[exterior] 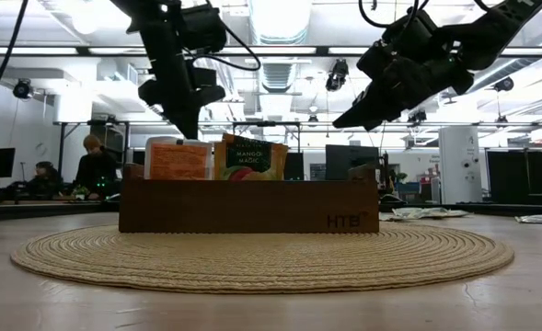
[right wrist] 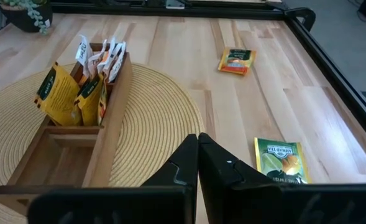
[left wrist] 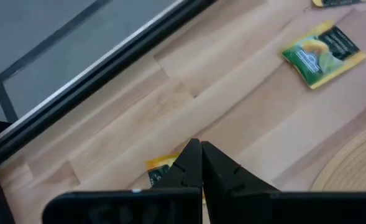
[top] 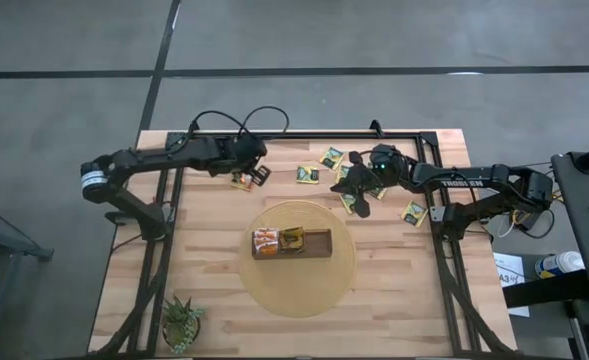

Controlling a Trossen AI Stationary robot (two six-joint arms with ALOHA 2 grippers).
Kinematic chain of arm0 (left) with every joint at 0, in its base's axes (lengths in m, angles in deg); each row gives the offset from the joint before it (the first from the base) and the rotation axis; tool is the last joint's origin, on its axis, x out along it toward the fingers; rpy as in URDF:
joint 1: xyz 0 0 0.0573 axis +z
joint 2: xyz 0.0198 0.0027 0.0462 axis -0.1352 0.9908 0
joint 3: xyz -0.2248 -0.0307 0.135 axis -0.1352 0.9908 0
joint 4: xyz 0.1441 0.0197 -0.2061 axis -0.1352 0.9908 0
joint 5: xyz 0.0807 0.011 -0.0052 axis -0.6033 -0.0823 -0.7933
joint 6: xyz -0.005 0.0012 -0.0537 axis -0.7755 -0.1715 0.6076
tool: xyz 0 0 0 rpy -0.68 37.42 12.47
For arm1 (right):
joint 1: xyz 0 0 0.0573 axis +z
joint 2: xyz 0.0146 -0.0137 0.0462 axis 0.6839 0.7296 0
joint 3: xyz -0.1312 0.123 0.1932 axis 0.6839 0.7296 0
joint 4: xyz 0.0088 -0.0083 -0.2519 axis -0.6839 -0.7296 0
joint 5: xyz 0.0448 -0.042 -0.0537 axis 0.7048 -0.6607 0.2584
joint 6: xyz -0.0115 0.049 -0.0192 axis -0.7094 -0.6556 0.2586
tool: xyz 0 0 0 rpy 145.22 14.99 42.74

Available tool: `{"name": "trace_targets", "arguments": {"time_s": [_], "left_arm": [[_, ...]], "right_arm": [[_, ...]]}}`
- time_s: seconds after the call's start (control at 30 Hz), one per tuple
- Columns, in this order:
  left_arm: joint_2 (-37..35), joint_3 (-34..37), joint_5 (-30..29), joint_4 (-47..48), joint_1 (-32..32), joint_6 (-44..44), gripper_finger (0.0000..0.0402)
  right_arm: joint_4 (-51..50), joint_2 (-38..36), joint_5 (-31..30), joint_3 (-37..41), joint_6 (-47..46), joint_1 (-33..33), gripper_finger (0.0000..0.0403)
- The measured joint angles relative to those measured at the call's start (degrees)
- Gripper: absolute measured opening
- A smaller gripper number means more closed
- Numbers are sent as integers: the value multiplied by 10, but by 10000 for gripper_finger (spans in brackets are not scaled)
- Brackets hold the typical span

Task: Pick & Place Tea
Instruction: Put the orange tea bag into the middle section of the wooden organizer

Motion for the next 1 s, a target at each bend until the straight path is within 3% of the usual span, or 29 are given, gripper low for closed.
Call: {"name": "trace_targets", "arguments": {"time_s": [1.0], "left_arm": [[0,6,7,11,1,-90,0]], "right_arm": [[0,0,0,3,13,0,8]]}}
